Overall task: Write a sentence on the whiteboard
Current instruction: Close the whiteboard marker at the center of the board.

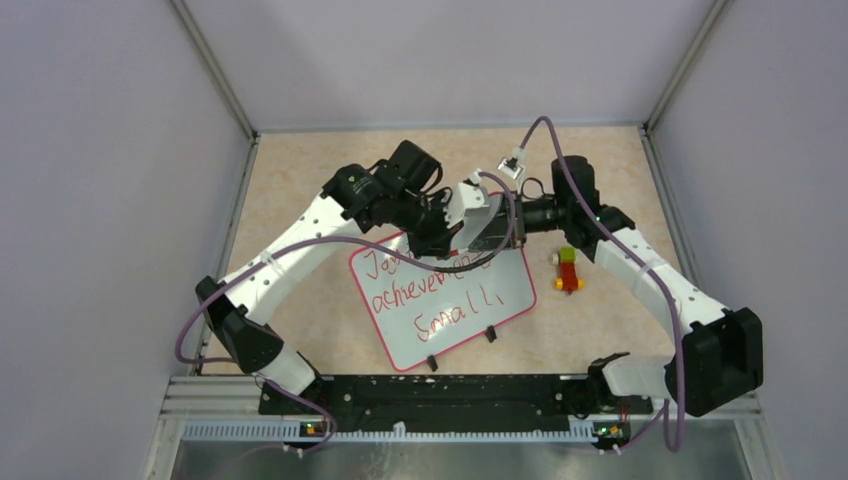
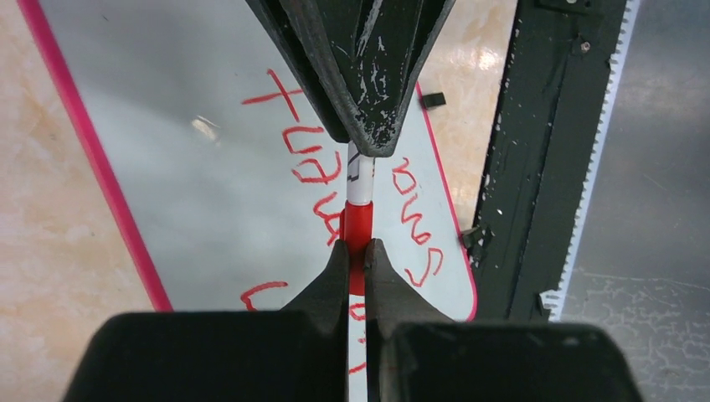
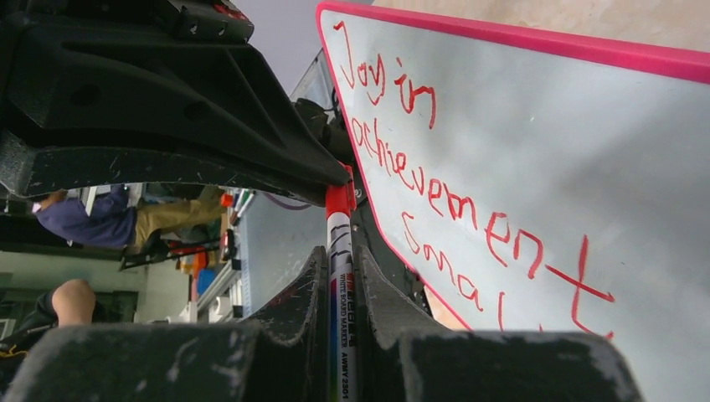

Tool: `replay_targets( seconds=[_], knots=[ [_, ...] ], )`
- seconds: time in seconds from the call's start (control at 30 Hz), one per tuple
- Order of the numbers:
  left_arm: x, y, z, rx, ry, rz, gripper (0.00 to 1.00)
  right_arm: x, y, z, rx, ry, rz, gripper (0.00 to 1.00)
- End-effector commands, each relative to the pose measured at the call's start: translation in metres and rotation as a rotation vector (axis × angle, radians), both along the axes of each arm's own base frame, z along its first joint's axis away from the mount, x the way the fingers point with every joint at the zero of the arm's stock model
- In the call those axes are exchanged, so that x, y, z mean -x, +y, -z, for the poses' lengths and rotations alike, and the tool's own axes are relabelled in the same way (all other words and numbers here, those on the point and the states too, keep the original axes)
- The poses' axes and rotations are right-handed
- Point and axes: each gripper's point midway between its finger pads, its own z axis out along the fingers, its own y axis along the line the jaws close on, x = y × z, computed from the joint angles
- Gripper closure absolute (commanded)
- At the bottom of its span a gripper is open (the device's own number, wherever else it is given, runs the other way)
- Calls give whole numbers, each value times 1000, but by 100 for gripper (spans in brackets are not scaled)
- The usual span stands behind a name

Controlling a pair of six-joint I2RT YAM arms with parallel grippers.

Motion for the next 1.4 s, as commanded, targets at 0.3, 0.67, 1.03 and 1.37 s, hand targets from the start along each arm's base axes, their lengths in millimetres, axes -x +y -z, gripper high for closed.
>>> replay_targets(
  seconds=[0.3,0.67,1.03,1.37],
  knots=[
    [-36,-7,-102,286,-352,-30,27,-18,-24,-52,-106,-108,75,100],
    [-33,10,-62,173,-369,2,22,-10,-20,-68,-160,-81,38,100],
    [-31,1,-49,145,-352,29,44,-1,-11,-68,-163,-59,3,100],
    [-21,-16,-34,88,-366,74,57,3,-6,-68,-180,-37,-19,100]
  ],
)
